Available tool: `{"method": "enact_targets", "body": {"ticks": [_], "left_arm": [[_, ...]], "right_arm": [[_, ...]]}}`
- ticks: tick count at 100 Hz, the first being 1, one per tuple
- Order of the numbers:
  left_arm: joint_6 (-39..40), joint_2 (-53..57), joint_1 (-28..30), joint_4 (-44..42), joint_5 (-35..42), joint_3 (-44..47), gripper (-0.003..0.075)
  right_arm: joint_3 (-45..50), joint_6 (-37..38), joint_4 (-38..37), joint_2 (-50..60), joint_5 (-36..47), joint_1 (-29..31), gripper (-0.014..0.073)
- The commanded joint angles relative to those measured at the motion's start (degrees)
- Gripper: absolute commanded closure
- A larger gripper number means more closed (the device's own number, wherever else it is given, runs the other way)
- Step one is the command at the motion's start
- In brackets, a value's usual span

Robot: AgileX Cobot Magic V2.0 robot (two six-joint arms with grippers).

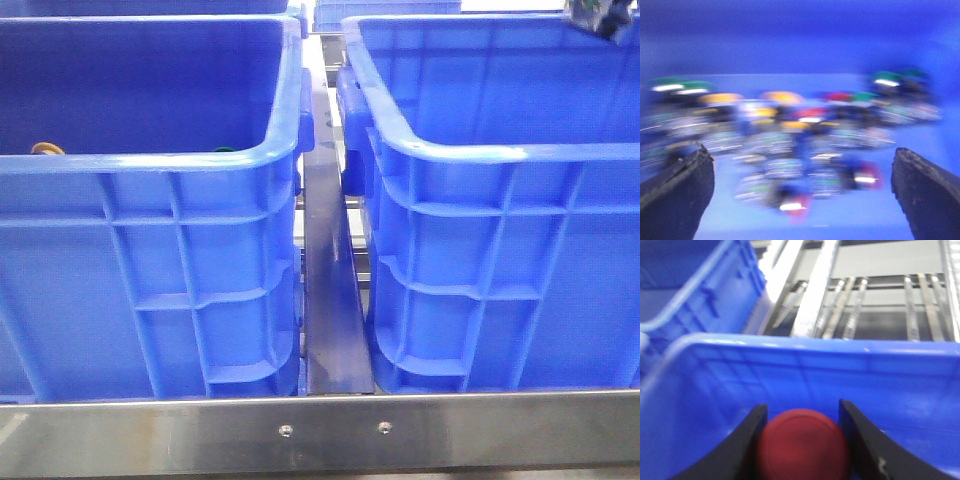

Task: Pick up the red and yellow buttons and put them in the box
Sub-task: 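Lower the red button into the empty bin and open the right gripper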

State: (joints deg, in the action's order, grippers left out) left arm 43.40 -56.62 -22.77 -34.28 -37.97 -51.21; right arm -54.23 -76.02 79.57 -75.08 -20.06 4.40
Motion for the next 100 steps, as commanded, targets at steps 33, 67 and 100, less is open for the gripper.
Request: {"method": "enact_targets", "body": {"ticks": [33, 67, 100], "left_arm": [[1.4, 8.8, 0.8, -3.7, 4.1, 2.8, 0.0573], [1.4, 9.1, 0.8, -3.7, 4.1, 2.8, 0.0739], [1.4, 9.1, 0.8, -3.6, 4.1, 2.8, 0.0739]], "right_arm": [[-3.5, -12.0, 9.8, -12.2, 1.8, -1.0, 0.0394], [-9.6, -24.4, 17.2, -21.8, 1.6, -4.2, 0.0394], [-14.2, -27.4, 18.8, -28.2, 1.8, -4.3, 0.0394]]}}
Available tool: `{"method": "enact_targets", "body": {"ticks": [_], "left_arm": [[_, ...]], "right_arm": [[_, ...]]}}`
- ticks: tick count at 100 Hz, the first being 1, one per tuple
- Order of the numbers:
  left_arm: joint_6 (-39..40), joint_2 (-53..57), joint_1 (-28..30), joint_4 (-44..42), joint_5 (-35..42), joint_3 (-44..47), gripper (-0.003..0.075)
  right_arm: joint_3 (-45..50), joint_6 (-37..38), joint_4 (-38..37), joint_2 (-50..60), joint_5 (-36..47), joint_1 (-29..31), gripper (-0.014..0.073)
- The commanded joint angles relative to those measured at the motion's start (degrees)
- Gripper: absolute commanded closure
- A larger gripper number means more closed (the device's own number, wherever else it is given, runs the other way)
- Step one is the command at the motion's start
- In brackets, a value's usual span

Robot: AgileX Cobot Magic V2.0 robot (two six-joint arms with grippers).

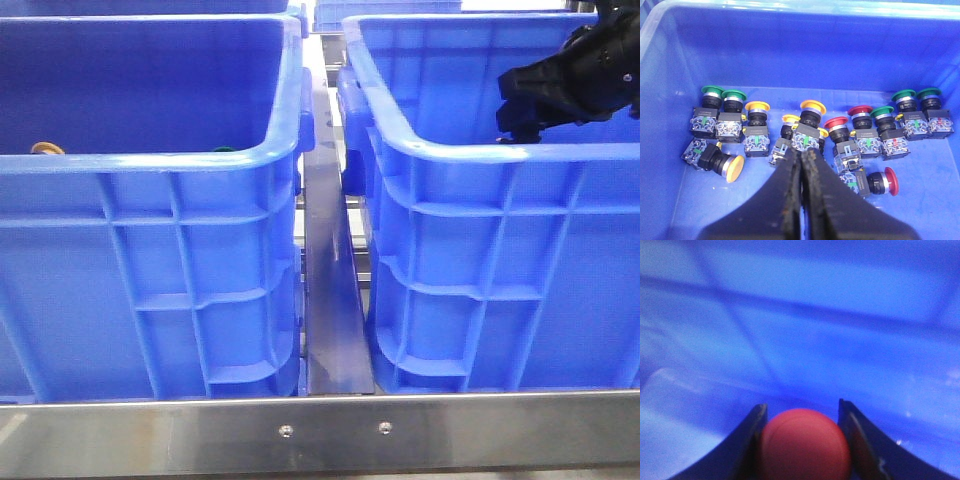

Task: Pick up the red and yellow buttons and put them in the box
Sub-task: 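Lower the red button into the empty bin and open the right gripper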

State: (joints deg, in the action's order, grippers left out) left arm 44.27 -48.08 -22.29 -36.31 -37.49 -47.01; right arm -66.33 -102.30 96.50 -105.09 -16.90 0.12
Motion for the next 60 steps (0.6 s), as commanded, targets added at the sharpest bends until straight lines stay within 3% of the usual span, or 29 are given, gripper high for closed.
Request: {"method": "enact_targets", "body": {"ticks": [1, 28, 60], "left_arm": [[0.6, 0.6, 0.3, -1.6, 3.6, -1.4, 0.0739], [0.6, 0.6, 0.3, -1.6, 3.6, -1.4, 0.0739], [0.6, 0.6, 0.3, -1.6, 3.6, -1.4, 0.0739]], "right_arm": [[-2.1, -1.1, 1.9, 1.7, -1.3, 0.0, 0.0394], [-1.8, -1.1, 1.9, 0.2, -2.2, 0.0, 0.0372], [-1.8, -1.1, 1.8, 0.5, -3.4, 0.0, 0.0067]]}}
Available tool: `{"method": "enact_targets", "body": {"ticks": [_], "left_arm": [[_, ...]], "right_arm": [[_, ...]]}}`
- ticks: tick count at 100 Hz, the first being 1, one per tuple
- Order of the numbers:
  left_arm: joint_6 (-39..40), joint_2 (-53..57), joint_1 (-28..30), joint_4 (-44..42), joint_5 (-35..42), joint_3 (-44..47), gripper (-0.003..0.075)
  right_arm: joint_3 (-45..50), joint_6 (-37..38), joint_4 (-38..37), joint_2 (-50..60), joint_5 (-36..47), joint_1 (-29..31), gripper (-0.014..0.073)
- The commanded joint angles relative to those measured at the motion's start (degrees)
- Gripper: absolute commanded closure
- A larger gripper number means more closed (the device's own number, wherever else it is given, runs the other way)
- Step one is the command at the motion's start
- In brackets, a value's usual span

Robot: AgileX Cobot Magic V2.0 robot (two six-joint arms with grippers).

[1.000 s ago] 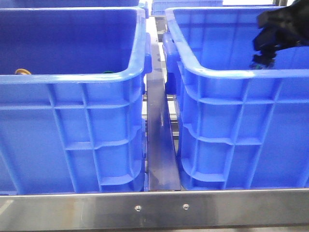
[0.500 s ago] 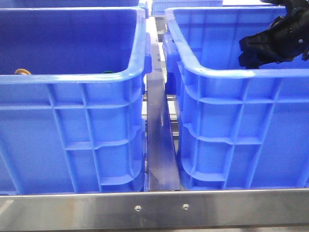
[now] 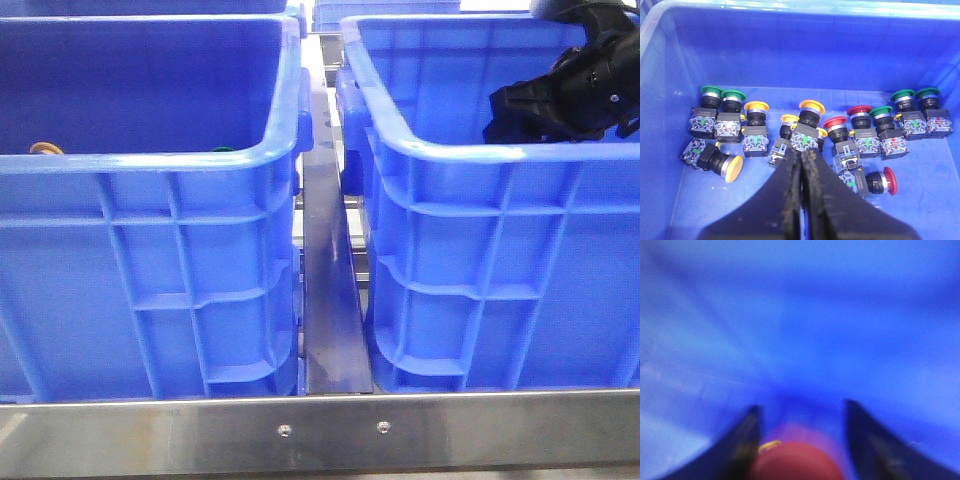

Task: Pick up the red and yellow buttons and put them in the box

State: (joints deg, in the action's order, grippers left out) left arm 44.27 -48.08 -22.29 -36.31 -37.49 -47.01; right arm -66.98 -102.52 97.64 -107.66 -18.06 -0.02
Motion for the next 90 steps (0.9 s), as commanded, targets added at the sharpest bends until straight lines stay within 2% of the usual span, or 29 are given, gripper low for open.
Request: {"method": "enact_targets", "body": {"ticks": [1, 43, 81, 90], "left_arm": [[0.6, 0.6, 0.3, -1.6, 3.6, -1.4, 0.0739], [0.6, 0.6, 0.3, -1.6, 3.5, -1.4, 0.0739], [0.6, 0.6, 0.3, -1.5, 3.4, -1.4, 0.0739], [0.6, 0.6, 0.3, -1.5, 3.4, -1.4, 0.0739]], "right_arm": [[-1.2, -0.9, 0.7, 3.1, -2.2, 0.1, 0.0059], [0.4, -0.2, 0.7, 13.1, -1.9, 0.1, 0.004], [17.1, 3.3, 0.9, 36.7, 4.0, 0.0, 0.0043], [21.2, 3.3, 2.0, 43.0, 7.8, -1.0, 0.0043]]}}
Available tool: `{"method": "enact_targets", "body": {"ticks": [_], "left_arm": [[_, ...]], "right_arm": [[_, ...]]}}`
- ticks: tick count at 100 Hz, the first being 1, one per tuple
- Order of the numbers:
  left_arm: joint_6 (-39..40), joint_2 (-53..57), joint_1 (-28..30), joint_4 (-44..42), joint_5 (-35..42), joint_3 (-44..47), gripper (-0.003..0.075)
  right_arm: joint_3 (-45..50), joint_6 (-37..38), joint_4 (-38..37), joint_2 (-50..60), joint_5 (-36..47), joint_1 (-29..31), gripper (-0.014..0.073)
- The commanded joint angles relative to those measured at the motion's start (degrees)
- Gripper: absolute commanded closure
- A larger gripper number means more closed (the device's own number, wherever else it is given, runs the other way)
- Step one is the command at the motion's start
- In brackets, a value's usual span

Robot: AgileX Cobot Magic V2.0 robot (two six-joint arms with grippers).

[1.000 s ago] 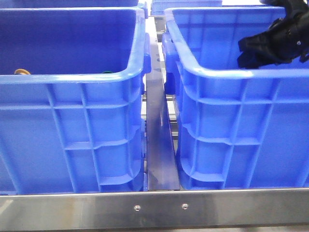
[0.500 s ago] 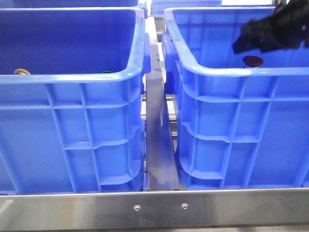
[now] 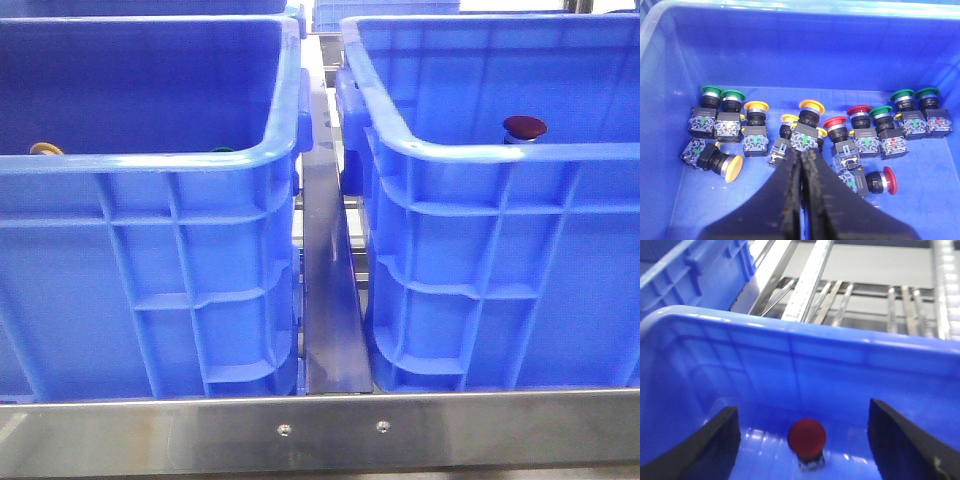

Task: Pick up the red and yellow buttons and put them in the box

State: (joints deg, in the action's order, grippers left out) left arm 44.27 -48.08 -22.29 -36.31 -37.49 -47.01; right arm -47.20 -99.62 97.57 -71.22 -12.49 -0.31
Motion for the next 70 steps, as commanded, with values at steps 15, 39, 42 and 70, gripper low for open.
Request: {"method": "enact_targets", "body": {"ticks": [15, 39, 42, 70], "left_arm": [[0.6, 0.6, 0.3, -1.5, 3.4, -1.4, 0.0739], [0.6, 0.6, 0.3, -1.5, 3.4, -1.4, 0.0739], [0.6, 0.6, 0.3, -1.5, 3.4, -1.4, 0.0739], [0.6, 0.6, 0.3, -1.5, 3.4, -1.4, 0.0739]], "right_arm": [[6.3, 0.4, 2.3, 16.2, 9.9, -4.4, 0.0043], [12.1, 0.3, 2.6, 29.8, 10.5, -6.4, 0.0043], [12.7, 0.3, 2.9, 31.3, 10.6, -6.4, 0.0043], [18.7, 0.3, 3.0, 43.3, 10.6, -6.4, 0.0251]]}}
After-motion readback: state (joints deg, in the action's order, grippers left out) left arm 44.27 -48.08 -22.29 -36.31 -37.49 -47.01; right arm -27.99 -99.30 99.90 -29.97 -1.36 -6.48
